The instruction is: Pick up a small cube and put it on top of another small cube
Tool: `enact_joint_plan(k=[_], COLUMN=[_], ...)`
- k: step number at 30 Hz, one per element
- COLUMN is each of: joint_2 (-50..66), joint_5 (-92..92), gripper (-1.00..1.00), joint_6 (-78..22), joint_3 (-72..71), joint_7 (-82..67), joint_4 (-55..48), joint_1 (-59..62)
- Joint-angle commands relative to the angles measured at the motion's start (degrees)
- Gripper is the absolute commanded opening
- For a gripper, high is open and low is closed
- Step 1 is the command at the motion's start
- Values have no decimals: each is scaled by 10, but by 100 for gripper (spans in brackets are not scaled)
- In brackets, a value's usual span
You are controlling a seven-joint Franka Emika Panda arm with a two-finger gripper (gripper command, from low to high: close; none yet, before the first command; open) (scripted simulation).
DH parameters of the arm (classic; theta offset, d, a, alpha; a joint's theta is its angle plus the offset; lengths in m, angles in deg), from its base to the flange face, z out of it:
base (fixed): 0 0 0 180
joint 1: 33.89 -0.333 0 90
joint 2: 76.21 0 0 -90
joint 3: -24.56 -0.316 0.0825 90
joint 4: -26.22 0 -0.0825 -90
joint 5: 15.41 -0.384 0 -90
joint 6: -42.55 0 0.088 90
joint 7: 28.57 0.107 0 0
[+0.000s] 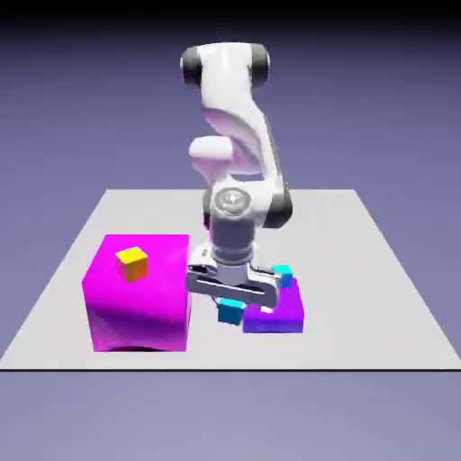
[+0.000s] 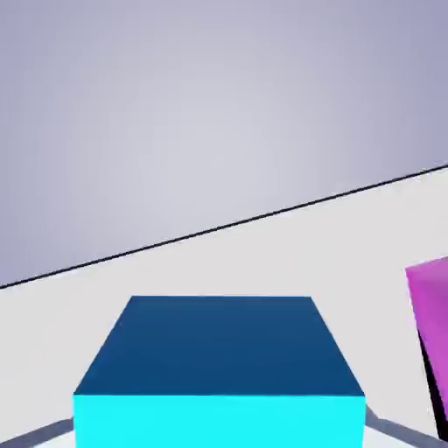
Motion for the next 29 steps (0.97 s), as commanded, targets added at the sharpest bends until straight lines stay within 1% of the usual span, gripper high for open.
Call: enact_joint_plan(k=[1, 6, 7, 17, 21, 22, 23, 24, 28, 29], joint_2=[-17, -102, -108, -108, -87, -87, -87, -87, -108, -108], joint_5=[-8, -60, -63, -63, -71, -71, -71, -71, -63, -63], gripper=[-100, -100, -100, -100, -100, -100, 100, 100, 100, 100], joint_6=[-25, -150, -157, -157, -58, -57, -57, -57, -157, -157], joint_3=[18, 106, 112, 112, 108, 108, 108, 108, 112, 112], joint_7=[15, 86, 90, 90, 83, 83, 83, 83, 90, 90], joint_4=[-10, -59, -62, -62, 17, 17, 17, 17, -62, -62], joint_1=[14, 78, 82, 82, 79, 79, 79, 79, 82, 82])
